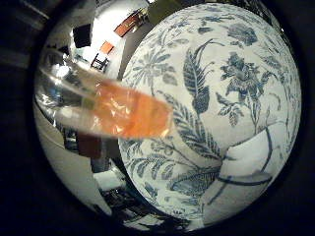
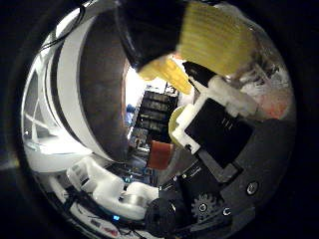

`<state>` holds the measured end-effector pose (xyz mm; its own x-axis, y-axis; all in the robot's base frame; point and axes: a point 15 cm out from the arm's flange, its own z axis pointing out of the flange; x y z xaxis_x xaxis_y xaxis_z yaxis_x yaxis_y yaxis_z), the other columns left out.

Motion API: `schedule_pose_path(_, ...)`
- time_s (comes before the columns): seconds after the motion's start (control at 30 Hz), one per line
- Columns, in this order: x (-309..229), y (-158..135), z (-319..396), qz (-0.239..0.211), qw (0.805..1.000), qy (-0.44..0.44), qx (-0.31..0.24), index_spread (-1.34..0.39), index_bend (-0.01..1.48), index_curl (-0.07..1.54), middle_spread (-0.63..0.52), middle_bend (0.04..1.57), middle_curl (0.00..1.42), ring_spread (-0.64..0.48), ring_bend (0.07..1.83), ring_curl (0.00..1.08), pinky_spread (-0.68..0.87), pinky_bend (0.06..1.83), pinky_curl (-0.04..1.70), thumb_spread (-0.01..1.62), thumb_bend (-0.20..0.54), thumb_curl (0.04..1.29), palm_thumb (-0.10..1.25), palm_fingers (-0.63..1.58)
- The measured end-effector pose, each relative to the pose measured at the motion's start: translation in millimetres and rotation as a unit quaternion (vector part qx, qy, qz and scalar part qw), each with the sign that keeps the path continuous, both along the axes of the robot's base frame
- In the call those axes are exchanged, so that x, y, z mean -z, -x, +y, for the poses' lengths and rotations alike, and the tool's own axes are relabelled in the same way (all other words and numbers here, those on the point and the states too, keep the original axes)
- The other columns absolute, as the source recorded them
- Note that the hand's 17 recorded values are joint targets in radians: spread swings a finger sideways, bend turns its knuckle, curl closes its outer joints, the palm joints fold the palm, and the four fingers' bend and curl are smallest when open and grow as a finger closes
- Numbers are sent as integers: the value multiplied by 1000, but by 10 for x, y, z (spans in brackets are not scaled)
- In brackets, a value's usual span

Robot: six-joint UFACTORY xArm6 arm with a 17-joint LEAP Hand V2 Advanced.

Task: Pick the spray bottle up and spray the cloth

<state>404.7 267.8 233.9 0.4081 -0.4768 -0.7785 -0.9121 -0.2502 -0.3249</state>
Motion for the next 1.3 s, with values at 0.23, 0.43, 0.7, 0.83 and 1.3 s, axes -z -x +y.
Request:
schedule_pose_path(0.23,-149,125,-57,6,998,5,-64,-390,335,575,-189,733,468,-246,1006,488,-241,758,755,978,-29,481,757,195)
schedule_pose_path(0.43,-266,32,-233,12,998,10,-65,-358,276,500,-138,648,437,-178,870,421,58,621,662,985,-27,444,734,193)
schedule_pose_path(0.7,-253,-14,-331,11,998,14,-57,-350,219,458,-132,566,415,-163,804,392,157,534,585,990,-26,419,730,258)
schedule_pose_path(0.83,-259,-57,-375,10,999,15,-50,-344,200,449,-125,542,414,-159,774,381,166,511,558,990,-26,414,731,288)
schedule_pose_path(1.3,-91,-238,-422,18,998,29,-43,-337,187,416,-126,487,422,-154,711,363,196,492,483,990,-25,404,741,333)
